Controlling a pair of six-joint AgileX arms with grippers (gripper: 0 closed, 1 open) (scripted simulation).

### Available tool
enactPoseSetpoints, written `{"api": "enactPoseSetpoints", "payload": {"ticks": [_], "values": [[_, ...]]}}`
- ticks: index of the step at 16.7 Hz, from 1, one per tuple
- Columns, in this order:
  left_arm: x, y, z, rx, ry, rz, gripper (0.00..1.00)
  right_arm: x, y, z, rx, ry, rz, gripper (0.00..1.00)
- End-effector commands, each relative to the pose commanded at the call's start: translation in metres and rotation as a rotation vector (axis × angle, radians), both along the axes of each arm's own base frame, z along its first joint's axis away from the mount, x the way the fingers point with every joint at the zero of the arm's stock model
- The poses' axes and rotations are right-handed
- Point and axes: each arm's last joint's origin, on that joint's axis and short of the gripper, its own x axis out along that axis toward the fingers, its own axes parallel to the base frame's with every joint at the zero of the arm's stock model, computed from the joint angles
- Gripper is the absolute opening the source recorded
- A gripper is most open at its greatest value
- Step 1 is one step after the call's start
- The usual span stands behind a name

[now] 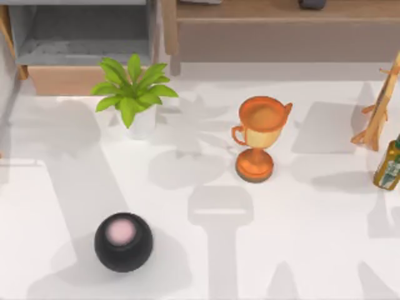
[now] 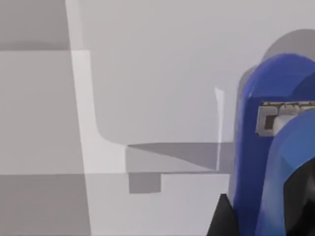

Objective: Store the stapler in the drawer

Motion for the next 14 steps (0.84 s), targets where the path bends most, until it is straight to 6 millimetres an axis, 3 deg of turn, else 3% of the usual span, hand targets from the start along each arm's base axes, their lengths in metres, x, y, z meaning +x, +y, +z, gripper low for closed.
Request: {"api": "enactPoseSetpoints", "payload": {"ticks": [8,14], "values": [[0.0,0.0,0.0,0.0,0.0,0.0,0.98,0.0,0.0,0.0,0.0,0.0,0.0,1.0],[0.0,0.0,0.0,0.0,0.0,0.0,1.0,0.0,0.0,0.0,0.0,0.0,0.0,1.0]]}}
